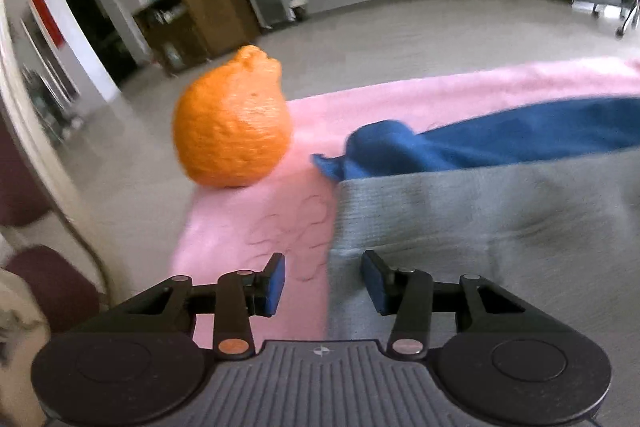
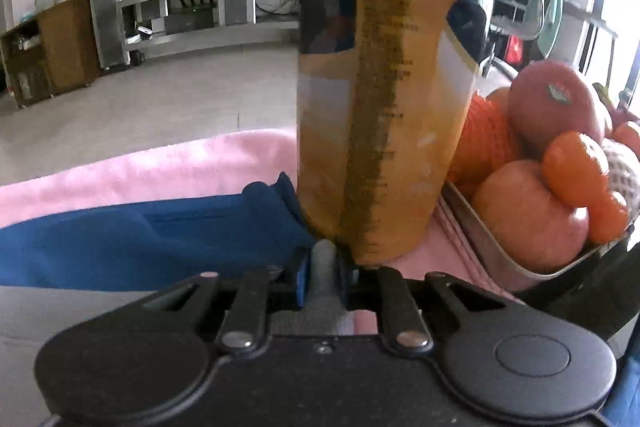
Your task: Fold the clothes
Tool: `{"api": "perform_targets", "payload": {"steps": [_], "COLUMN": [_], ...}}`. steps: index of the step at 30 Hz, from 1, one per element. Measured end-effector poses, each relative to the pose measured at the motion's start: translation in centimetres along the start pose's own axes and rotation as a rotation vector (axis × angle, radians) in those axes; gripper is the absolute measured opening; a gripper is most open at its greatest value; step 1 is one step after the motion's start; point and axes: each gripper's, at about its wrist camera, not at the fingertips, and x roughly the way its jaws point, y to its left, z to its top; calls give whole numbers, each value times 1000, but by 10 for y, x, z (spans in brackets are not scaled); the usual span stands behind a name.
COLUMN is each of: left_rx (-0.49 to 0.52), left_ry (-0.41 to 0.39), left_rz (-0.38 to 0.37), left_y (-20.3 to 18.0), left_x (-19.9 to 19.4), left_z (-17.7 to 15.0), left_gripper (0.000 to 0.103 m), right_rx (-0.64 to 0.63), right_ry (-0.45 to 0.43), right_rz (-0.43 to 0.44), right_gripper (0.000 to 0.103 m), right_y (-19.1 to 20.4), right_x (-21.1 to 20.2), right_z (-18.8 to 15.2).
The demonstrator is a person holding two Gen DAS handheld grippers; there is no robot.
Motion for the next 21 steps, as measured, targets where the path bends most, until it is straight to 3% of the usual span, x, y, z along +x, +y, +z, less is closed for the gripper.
{"api": "perform_targets", "payload": {"steps": [2,4,5,8,11,12,13,15,17,18,20,21], "left_rx": [-29,-55,-65,-175,-297,-301,-286,-251,-187,-153,-88,-60], "left_ry": [15,38,43,19,-14,-21,-28,-34,-8,8,22,27], "left_rz": [24,69,77,-5,-178,-212,-225,-242,-136,-68,22,43], "left_y": [8,21,27,52,60,56,48,32,18,11,2,-1], "left_x": [-7,-16,-21,-40,-48,-48,-47,-43,-36,-32,-31,-33], "left_z": [-2,-4,-5,-11,-18,-19,-20,-22,-22,-23,-23,-23], "left_gripper": [47,41,41,41,37,36,33,27,26,34,36,36], "right_rx": [22,55,89,177,283,322,353,389,391,390,380,364], "right_ry": [41,81,92,80,86,99,117,162,196,203,211,208], "right_rz": [58,114,138,203,299,349,391,443,442,432,394,367], "right_gripper": [22,41,44,52,50,41,32,29,29,29,29,18], "right_y": [-8,-16,-22,-42,-66,-73,-77,-80,-80,-81,-84,-86], "right_x": [-5,-12,-20,-52,-74,-74,-72,-60,-44,-36,-27,-27], "right_z": [4,9,11,11,3,-3,-8,-20,-27,-29,-33,-34]}}
